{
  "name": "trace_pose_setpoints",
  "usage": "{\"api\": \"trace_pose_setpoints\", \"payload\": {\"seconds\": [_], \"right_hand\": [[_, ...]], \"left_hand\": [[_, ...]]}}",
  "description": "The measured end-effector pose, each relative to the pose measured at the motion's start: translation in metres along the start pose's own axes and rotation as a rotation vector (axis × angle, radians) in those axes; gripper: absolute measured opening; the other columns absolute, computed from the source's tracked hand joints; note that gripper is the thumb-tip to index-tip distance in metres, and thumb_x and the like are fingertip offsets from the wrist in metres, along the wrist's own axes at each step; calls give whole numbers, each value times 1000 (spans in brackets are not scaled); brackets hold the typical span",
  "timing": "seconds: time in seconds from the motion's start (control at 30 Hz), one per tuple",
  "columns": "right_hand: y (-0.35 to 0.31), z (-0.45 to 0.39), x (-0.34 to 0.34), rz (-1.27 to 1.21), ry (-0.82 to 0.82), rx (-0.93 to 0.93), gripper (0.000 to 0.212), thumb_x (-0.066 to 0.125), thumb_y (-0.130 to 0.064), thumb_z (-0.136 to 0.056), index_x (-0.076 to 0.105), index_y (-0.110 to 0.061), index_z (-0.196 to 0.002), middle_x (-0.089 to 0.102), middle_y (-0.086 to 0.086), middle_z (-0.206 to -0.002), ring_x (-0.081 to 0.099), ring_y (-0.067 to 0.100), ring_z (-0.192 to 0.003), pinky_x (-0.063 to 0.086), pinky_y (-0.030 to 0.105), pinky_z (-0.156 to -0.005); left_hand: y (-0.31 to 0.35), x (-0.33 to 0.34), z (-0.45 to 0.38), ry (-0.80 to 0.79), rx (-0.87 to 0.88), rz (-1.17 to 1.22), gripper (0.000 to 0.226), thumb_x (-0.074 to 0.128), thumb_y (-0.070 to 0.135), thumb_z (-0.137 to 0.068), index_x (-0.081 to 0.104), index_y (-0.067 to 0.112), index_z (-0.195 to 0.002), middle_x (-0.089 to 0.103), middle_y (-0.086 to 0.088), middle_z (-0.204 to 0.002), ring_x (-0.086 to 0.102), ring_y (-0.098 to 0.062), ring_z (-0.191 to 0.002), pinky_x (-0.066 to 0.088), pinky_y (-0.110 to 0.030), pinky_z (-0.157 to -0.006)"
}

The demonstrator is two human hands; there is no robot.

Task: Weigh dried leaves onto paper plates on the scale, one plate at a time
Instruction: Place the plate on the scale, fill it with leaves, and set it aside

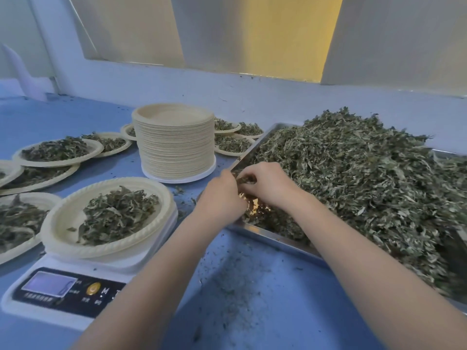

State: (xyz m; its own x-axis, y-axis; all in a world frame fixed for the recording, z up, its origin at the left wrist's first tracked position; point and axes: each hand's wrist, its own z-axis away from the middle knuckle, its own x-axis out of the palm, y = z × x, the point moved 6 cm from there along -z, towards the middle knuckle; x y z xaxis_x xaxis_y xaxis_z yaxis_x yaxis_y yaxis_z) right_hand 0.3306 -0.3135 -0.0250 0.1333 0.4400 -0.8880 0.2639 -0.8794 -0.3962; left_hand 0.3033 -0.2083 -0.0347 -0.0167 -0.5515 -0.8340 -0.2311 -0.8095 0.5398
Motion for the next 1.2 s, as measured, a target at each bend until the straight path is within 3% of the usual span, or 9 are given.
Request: {"api": "trace_pose_setpoints", "payload": {"seconds": [0.1, 0.17, 0.5, 0.63, 0.73, 0.8, 0.9, 1.0, 1.2], "right_hand": [[-2, 4, -8, -75, 10, 38, 12, 68, -21, -86, 74, -22, -96, 63, -11, -73, 55, -4, -47, 41, 11, -53], [-9, 6, -21, -139, 45, 42, 10, 68, -21, -87, 73, -25, -95, 60, -14, -70, 53, -4, -38, 42, 6, -47], [-144, -17, -27, -321, 133, -244, 11, 67, -20, -87, 73, -17, -96, 61, -8, -71, 52, -4, -39, 39, 9, -42], [-175, -29, 15, -315, -47, -278, 10, 70, -26, -85, 72, -26, -94, 60, -19, -63, 55, 1, -50, 52, 26, -56], [-174, -31, 44, -157, -278, -232, 31, 69, -44, -82, 66, -34, -111, 67, -7, -100, 60, 7, -79, 50, 28, -74], [-171, -33, 44, -178, -239, -218, 29, 64, -47, -85, 66, -37, -112, 68, -4, -107, 60, 7, -84, 47, 25, -77], [-171, -34, 37, -172, -140, -204, 21, 52, -47, -93, 68, -34, -98, 71, -2, -97, 65, 11, -80, 46, 25, -68], [-173, -34, 35, -115, -73, -213, 35, 47, -47, -95, 70, -21, -94, 70, 7, -94, 65, 21, -85, 47, 33, -80], [-178, -28, 30, -139, -22, -214, 40, 45, -47, -95, 70, -16, -102, 69, 12, -100, 64, 24, -87, 46, 36, -85]], "left_hand": [[1, -4, 4, -33, 13, 117, 48, 60, 18, -86, 39, 11, -129, 57, -8, -115, 55, -23, -100, 49, -36, -80], [1, -14, 8, -26, 31, 204, 46, 61, 17, -85, 43, 14, -127, 58, -4, -111, 56, -20, -96, 48, -30, -71], [-65, -132, 48, 364, -12, 268, 27, 56, 13, -84, 49, 26, -107, 59, 10, -86, 59, -17, -75, 40, -27, -60], [-113, -153, 64, 311, -132, 136, 29, 49, 9, -87, 57, 26, -109, 60, 9, -93, 58, -5, -70, 41, -25, -56], [-143, -156, 70, 328, -218, 98, 40, 44, 1, -84, 64, 24, -110, 59, 0, -116, 55, -17, -99, 39, -26, -71], [-156, -158, 74, 395, -232, 123, 44, 41, -3, -83, 66, 22, -108, 60, -2, -118, 52, -16, -101, 38, -25, -71], [-169, -155, 77, 502, -238, 208, 44, 37, -4, -85, 67, 24, -102, 61, 2, -117, 49, -12, -83, 33, -19, -54], [-177, -151, 81, 631, -199, 329, 43, 37, -3, -84, 67, 26, -94, 64, 6, -108, 42, -2, -59, 30, -17, -48], [-188, -148, 93, 731, -130, 415, 37, 42, 0, -84, 67, 27, -89, 62, 17, -91, 53, -2, -77, 37, -24, -69]]}}
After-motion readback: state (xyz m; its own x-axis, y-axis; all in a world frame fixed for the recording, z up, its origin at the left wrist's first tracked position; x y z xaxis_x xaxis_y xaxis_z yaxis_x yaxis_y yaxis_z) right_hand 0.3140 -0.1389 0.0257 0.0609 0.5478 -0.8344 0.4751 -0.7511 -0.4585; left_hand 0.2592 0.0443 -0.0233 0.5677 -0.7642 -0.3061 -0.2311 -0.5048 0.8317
